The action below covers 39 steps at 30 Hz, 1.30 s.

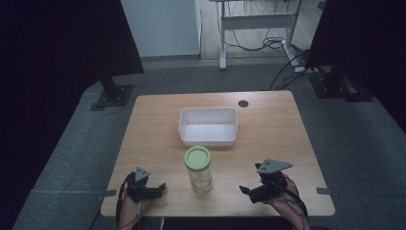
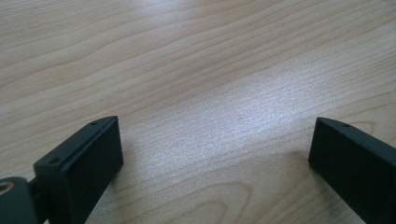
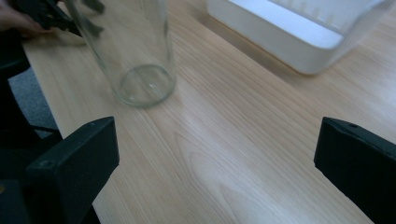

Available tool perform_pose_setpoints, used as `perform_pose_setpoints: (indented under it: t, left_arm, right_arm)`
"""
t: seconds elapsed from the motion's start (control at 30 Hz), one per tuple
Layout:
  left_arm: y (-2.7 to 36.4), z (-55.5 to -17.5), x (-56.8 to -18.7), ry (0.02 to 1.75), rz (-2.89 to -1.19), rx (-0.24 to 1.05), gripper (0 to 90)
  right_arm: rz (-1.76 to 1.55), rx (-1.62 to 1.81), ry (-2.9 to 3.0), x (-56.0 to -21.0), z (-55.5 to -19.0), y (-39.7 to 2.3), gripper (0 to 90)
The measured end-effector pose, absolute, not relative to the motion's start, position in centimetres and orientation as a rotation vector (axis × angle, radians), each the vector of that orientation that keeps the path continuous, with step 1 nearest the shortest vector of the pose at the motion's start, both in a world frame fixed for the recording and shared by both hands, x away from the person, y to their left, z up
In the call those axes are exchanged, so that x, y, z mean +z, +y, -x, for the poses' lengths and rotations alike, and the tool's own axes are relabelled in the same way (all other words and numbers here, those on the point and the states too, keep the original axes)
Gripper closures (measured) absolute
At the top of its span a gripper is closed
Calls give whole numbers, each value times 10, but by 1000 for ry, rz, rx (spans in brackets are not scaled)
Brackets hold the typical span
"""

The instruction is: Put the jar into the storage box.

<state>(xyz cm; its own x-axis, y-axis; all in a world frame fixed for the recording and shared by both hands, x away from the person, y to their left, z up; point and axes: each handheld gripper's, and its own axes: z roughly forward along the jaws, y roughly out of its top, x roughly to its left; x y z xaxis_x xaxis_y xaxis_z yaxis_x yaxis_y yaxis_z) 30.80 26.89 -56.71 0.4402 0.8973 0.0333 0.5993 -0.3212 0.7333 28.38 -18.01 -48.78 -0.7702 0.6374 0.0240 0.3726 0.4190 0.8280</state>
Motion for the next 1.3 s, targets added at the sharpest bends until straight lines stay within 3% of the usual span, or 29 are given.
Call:
perform_pose_setpoints:
  t: [1.3]
  left_arm:
    - [269,-308,-567,1252,-2041,587,26]
  right_arm:
    - [-616,1396,2502,-471,-309,-86,0]
